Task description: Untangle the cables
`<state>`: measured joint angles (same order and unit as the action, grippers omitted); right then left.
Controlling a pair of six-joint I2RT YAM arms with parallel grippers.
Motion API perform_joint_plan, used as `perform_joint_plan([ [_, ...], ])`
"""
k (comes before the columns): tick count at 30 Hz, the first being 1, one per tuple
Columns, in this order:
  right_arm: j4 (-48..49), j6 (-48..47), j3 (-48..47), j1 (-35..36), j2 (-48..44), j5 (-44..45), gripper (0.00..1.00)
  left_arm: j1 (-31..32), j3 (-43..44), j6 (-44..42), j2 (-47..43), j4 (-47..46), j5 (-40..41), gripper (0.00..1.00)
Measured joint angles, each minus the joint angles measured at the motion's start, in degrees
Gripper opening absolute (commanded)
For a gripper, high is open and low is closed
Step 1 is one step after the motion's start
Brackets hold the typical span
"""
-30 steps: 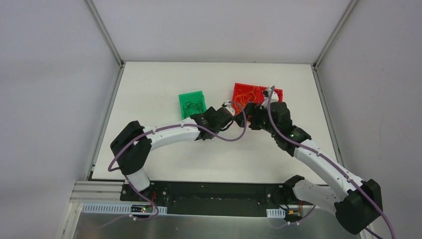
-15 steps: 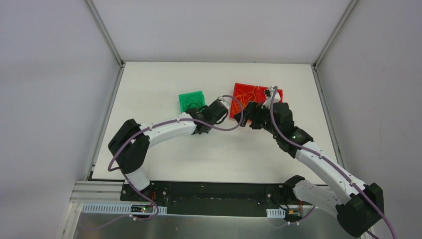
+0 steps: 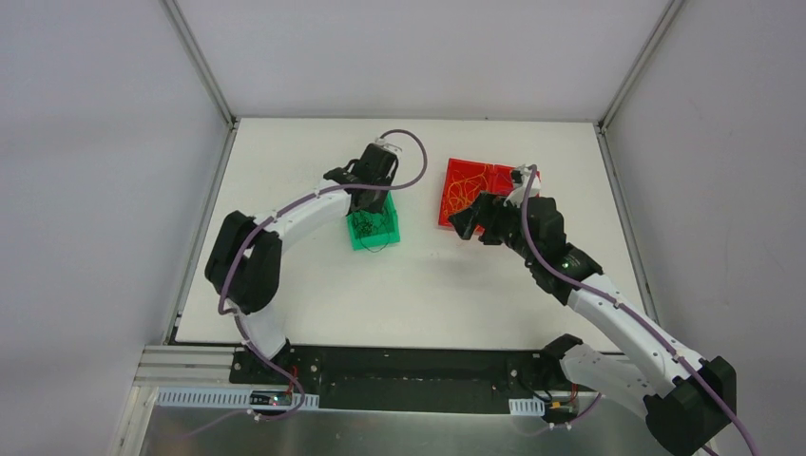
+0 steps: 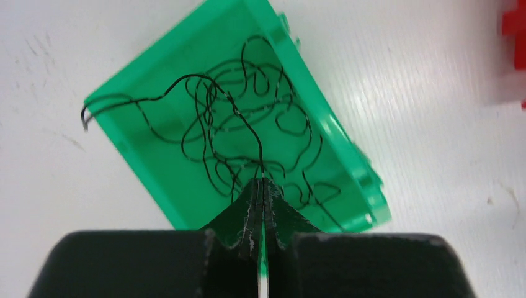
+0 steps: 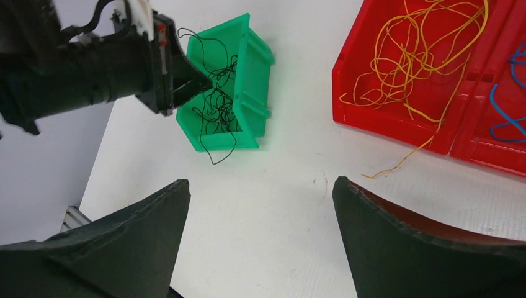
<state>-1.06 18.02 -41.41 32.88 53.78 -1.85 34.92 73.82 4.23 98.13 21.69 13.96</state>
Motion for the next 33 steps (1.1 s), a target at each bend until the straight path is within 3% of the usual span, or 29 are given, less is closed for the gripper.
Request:
perform_joint_plan([
  [9, 0.0, 0.0, 0.1, 0.0, 0.0, 0.7, 0.89, -2.8, 4.8, 1.7, 15.3, -1.8, -5.0, 0.0],
  [12, 0.3, 0.2, 0.3, 0.0, -0.2, 1.9, 0.89, -2.8, 5.0, 2.6, 14.4, -2.0, -7.5, 0.19],
  [14, 0.4, 0.4, 0.9, 0.0, -0.7, 2.6, 0.9, -2.8, 4.8, 3.2, 13.5, -1.7, -8.8, 0.25],
  [28, 0.8, 0.7, 1.2, 0.0, -1.0, 3.2, 0.9, -2.6, -0.5, 7.2, -5.9, -2.9, -12.0, 0.36],
  [31, 0.8, 0.8, 1.3, 0.0, -1.2, 3.3, 0.93, -2.3, -1.8, 7.4, -8.5, -3.2, -11.0, 0.5],
  [33, 0.8, 0.8, 1.4, 0.0, -1.9, 4.0, 0.98, -1.4, -4.0, 8.5, -11.3, -3.6, -10.3, 0.72],
])
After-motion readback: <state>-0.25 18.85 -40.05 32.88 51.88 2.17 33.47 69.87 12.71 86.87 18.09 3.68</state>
